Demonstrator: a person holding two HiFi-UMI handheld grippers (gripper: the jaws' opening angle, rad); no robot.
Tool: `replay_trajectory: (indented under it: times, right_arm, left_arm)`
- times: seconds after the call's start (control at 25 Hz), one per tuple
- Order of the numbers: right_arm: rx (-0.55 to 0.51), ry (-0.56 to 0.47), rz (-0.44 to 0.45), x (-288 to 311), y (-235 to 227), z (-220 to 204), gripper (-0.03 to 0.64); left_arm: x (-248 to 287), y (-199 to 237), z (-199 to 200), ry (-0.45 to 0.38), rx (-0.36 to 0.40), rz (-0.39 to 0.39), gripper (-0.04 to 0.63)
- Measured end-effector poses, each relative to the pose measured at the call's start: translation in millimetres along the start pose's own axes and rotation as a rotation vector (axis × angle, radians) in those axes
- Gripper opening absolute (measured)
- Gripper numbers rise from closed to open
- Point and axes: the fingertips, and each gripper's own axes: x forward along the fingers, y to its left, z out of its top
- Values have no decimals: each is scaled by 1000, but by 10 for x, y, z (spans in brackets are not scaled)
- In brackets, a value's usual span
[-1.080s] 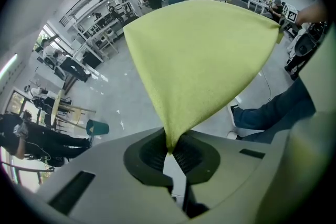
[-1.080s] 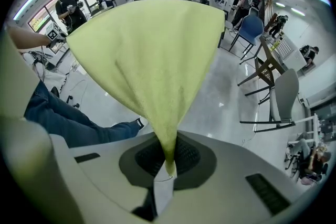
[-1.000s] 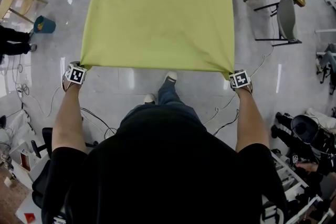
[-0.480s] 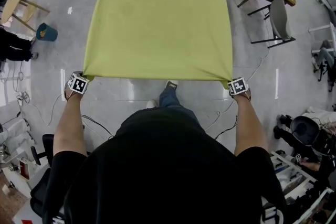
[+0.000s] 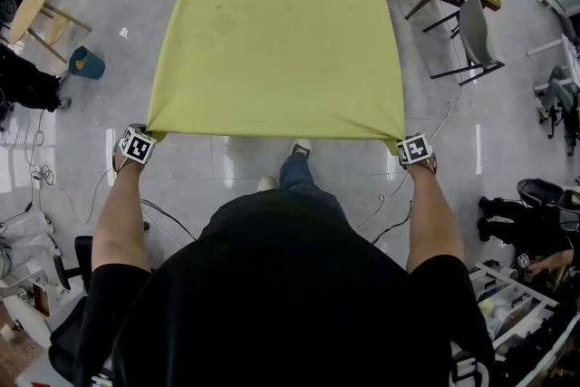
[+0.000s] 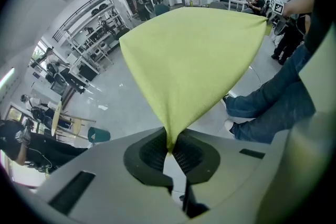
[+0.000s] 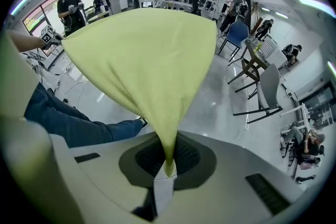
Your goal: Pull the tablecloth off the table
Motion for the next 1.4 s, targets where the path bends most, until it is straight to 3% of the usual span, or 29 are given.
replay_trajectory:
  times: [0.36, 0.64, 0.8, 1.4]
  right_arm:
    - [21, 3, -15, -335, 346, -399, 21]
    - [31, 20, 5, -336, 514, -808, 21]
    - [26, 25, 20, -296, 512, -1048, 21]
    - [-7, 30, 86, -434, 711, -2439, 21]
  left_arm:
    - [-250, -252, -515, 12, -8, -21, 23]
    - [-367, -538, -737, 0, -17, -36, 23]
    - [-464, -754, -890, 35, -27, -17, 23]
    - [-1050, -1841, -1501, 76, -84, 32, 23]
